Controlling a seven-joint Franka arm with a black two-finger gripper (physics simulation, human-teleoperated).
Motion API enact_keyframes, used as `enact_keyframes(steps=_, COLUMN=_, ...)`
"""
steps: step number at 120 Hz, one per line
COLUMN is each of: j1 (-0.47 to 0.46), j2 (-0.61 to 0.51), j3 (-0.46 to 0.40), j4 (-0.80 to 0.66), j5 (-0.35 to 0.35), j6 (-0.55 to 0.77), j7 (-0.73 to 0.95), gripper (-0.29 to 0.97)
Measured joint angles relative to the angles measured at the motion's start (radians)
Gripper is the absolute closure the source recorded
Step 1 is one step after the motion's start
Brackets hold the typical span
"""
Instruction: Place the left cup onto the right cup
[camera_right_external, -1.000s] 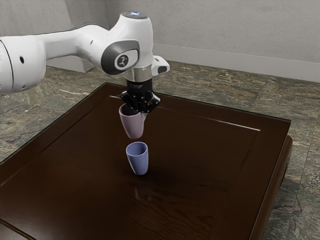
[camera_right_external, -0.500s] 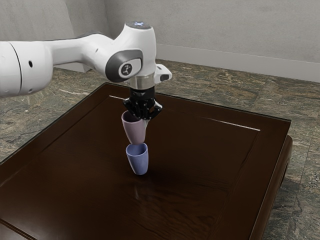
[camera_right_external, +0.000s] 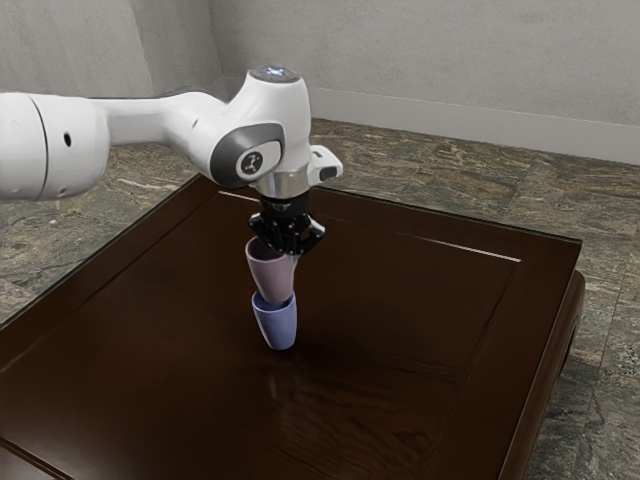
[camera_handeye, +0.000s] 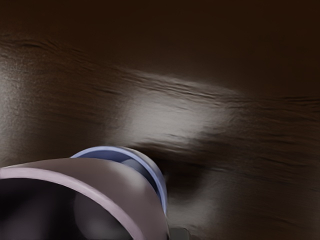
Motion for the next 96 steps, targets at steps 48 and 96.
enact_keyframes(steps=48, j1=0.0, j2=-0.005, j3=0.019, j4=-0.051, j5=-0.002, j6=0.066, j7=-0.005, gripper=0.78)
enact_keyframes(steps=96, j1=0.002, j2=0.027, j3=0.022, j4=-0.061, j5=-0.004, j6=0.099, j7=-0.007, gripper=0.78)
